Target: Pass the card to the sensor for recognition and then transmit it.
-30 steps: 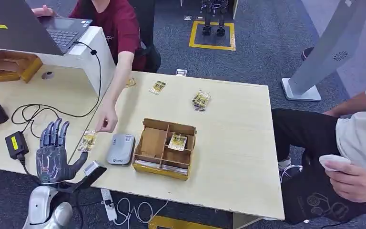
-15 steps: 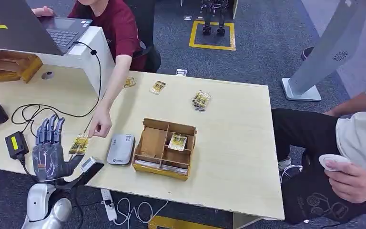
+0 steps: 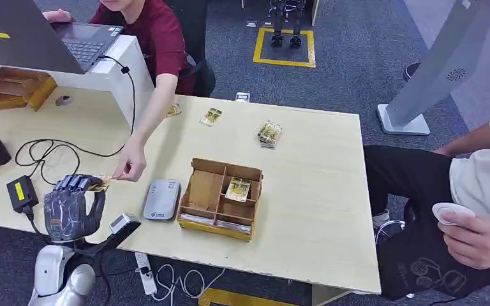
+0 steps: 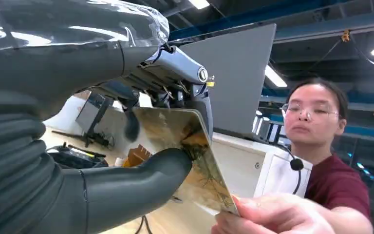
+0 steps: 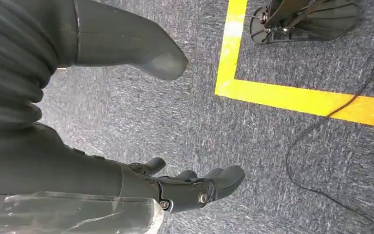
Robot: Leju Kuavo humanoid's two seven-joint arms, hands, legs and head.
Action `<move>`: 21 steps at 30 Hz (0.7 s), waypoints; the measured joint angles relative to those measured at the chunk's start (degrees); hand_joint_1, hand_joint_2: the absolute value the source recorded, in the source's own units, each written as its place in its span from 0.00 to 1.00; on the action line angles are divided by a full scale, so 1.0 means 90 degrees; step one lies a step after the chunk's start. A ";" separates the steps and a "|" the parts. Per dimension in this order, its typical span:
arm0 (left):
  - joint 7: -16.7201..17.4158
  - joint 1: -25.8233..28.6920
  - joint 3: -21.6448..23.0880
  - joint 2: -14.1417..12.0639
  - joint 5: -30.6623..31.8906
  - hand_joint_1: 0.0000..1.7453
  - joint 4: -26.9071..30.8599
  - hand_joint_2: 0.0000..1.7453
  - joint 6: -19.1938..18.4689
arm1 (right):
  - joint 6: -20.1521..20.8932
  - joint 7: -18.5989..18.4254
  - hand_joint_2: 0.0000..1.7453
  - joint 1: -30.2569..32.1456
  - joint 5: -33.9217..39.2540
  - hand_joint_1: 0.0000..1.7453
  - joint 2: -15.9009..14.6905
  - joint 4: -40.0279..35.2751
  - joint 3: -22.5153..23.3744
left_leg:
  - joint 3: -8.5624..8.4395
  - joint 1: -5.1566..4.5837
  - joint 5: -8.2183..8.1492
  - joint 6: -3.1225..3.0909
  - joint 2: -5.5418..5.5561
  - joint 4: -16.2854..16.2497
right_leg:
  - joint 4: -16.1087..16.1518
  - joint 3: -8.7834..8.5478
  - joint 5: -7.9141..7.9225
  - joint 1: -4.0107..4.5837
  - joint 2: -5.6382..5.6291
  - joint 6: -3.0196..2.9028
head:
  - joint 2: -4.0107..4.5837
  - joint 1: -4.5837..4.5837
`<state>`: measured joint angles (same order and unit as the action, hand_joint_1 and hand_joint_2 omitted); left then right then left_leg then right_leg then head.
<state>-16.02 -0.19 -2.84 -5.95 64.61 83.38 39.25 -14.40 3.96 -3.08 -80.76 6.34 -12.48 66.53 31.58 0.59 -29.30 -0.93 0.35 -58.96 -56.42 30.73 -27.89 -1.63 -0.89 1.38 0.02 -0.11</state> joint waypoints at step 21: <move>0.1304 -0.0051 0.0255 0.0073 -0.4139 1.00 0.0054 1.00 -0.3179 | -0.0117 -0.0056 1.00 0.0017 0.0058 0.00 0.0012 -0.0010 0.0002 | -0.0001 -0.0001 0.0000 0.0000 -0.0006 0.0000 | 0.0001 0.0005 0.0000 0.0000 -0.0005 0.0000 | 0.0000 0.0002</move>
<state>-4.28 -0.64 -0.55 -5.29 27.36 83.87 10.64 -15.45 3.45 -2.92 -80.24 6.45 -12.57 66.55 31.57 0.58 -29.30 -0.93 0.30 -58.96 -56.41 30.77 -27.89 -1.63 -0.93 1.38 0.02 -0.09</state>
